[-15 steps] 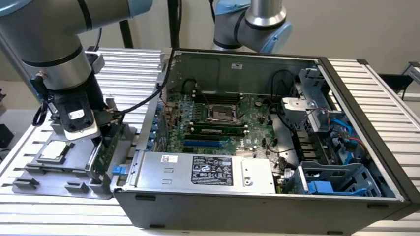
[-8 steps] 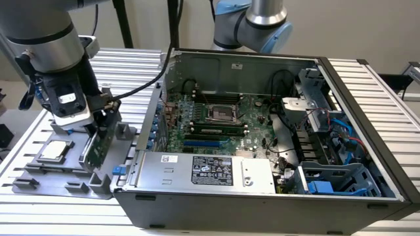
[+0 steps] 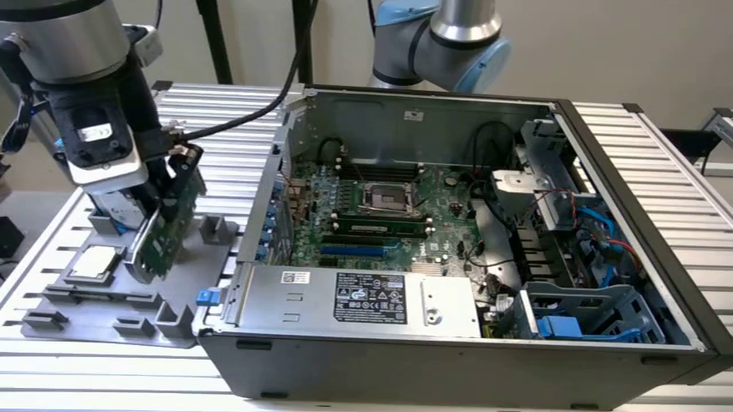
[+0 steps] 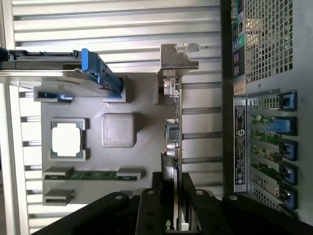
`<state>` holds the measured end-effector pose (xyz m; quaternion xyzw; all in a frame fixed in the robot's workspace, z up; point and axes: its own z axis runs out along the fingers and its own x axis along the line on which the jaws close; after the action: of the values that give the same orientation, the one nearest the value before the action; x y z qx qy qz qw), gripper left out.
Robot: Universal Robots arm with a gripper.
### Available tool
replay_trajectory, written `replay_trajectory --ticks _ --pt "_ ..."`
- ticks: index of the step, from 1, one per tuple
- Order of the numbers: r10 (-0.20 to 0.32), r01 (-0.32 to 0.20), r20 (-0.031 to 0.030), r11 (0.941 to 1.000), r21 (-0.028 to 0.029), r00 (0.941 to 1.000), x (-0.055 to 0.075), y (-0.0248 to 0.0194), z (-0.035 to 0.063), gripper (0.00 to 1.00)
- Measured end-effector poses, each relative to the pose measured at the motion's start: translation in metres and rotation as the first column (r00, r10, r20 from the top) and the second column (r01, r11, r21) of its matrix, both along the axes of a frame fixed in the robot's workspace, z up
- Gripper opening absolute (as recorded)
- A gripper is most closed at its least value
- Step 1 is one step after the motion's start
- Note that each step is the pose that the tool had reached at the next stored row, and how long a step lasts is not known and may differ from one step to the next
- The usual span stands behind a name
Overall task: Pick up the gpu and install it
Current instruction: 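Pick up the gpu and move the gpu toward the slot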
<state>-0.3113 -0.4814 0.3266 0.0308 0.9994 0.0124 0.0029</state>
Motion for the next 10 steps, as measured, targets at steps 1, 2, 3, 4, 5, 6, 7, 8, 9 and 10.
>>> replay_trajectory --ticks 1,2,3,4,5,6,7,8,9,10 --pt "0.0 0.0 0.0 1.0 0.0 1.0 0.0 0.0 0.0045 0.27" --pt "0.0 0.0 0.0 1.0 0.0 1.0 0.0 0.0 0.009 0.27" --pt "0.0 0.0 -0.0001 1.0 -0.0001 1.0 0.001 0.0 0.0134 0.27" --pt "0.0 0.0 0.0 1.0 0.0 1.0 0.001 0.0 0.0179 0.27" --pt "0.001 -0.001 0.0 1.0 0.0 1.0 0.002 0.0 0.0225 0.27" --pt "0.001 -0.001 -0.0001 1.0 0.0 1.0 0.004 0.0 0.027 0.27" --pt "0.002 -0.002 -0.0001 1.0 0.0002 1.0 0.006 0.0 0.0315 0.27" --pt "0.003 -0.003 -0.0003 1.0 0.0004 1.0 0.008 0.0 0.0365 0.27" --pt "0.004 -0.004 -0.0004 1.0 0.0007 1.0 0.011 0.0 0.041 0.27" --pt "0.006 -0.006 -0.0004 1.0 0.0017 1.0 0.014 0.0 0.0454 0.27"
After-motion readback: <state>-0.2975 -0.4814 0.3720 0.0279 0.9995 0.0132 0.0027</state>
